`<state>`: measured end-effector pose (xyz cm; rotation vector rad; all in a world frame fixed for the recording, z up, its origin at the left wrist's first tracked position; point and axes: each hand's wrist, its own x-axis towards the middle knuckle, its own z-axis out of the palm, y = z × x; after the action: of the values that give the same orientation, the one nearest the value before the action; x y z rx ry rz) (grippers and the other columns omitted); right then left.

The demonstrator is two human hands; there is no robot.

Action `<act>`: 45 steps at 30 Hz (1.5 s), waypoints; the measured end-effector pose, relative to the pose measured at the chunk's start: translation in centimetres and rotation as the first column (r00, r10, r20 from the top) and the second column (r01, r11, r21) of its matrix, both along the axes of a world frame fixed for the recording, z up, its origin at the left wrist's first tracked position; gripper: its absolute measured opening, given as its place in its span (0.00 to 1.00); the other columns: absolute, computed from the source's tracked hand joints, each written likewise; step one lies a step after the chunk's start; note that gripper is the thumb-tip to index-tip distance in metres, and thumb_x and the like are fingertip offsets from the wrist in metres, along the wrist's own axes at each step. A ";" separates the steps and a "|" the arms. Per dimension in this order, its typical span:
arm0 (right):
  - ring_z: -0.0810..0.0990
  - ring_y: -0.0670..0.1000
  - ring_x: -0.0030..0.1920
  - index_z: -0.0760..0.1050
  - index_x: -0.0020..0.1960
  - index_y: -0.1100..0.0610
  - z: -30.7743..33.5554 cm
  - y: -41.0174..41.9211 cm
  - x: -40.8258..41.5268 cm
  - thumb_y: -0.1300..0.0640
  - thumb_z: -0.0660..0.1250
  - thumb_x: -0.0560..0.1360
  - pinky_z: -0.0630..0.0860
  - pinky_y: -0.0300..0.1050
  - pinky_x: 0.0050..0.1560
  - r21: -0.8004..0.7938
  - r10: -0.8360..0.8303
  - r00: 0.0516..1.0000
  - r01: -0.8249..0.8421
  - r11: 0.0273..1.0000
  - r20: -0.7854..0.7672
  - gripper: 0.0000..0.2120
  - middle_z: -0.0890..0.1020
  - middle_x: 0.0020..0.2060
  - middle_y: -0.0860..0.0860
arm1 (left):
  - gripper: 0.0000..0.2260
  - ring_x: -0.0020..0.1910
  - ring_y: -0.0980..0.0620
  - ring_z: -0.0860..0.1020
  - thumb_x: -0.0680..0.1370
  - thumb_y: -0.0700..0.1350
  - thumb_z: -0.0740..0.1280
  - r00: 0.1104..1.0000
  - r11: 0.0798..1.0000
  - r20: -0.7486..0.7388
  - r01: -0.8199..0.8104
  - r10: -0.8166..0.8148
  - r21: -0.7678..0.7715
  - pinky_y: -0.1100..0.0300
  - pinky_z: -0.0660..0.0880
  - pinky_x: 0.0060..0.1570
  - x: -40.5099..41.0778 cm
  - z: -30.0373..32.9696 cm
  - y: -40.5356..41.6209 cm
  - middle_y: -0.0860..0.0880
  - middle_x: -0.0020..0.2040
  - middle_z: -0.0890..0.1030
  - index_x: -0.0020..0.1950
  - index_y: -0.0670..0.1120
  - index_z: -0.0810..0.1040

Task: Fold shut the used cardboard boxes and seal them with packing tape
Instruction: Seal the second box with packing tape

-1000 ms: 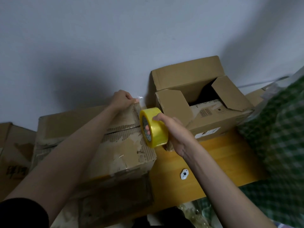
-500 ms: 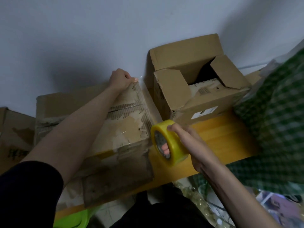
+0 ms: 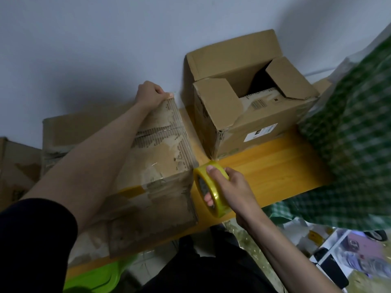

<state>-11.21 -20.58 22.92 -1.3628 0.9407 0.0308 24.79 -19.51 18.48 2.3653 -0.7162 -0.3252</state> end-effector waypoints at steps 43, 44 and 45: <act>0.84 0.51 0.32 0.74 0.53 0.58 -4.8 0.0 0.3 0.45 0.63 0.81 0.78 0.42 0.40 -0.031 0.090 0.984 -0.087 0.996 0.156 0.15 0.85 0.31 0.56 | 0.28 0.80 0.58 0.39 0.85 0.58 0.39 0.818 0.806 0.231 0.393 -0.526 0.442 0.51 0.45 0.80 -18.7 -1.8 10.5 0.53 0.83 0.42 0.83 0.49 0.43; 0.84 0.51 0.32 0.74 0.52 0.57 -4.9 0.1 0.0 0.45 0.63 0.81 0.77 0.41 0.39 -0.029 0.100 0.983 -0.096 0.995 0.155 0.14 0.85 0.31 0.56 | 0.28 0.80 0.59 0.39 0.85 0.58 0.39 0.824 0.811 0.225 0.393 -0.520 0.434 0.51 0.45 0.80 -18.8 -1.8 10.5 0.54 0.83 0.42 0.83 0.49 0.43; 0.84 0.51 0.32 0.74 0.51 0.54 -5.0 0.2 -0.2 0.45 0.63 0.82 0.75 0.41 0.40 -0.017 0.104 0.984 -0.102 0.995 0.148 0.13 0.85 0.31 0.56 | 0.28 0.80 0.59 0.39 0.85 0.58 0.39 0.832 0.817 0.214 0.393 -0.511 0.423 0.51 0.45 0.80 -18.7 -1.7 10.5 0.54 0.83 0.42 0.83 0.49 0.43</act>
<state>-11.42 -20.38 17.90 -1.4016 0.7458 0.0035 6.04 -9.00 16.79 2.5961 -1.5153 -0.2973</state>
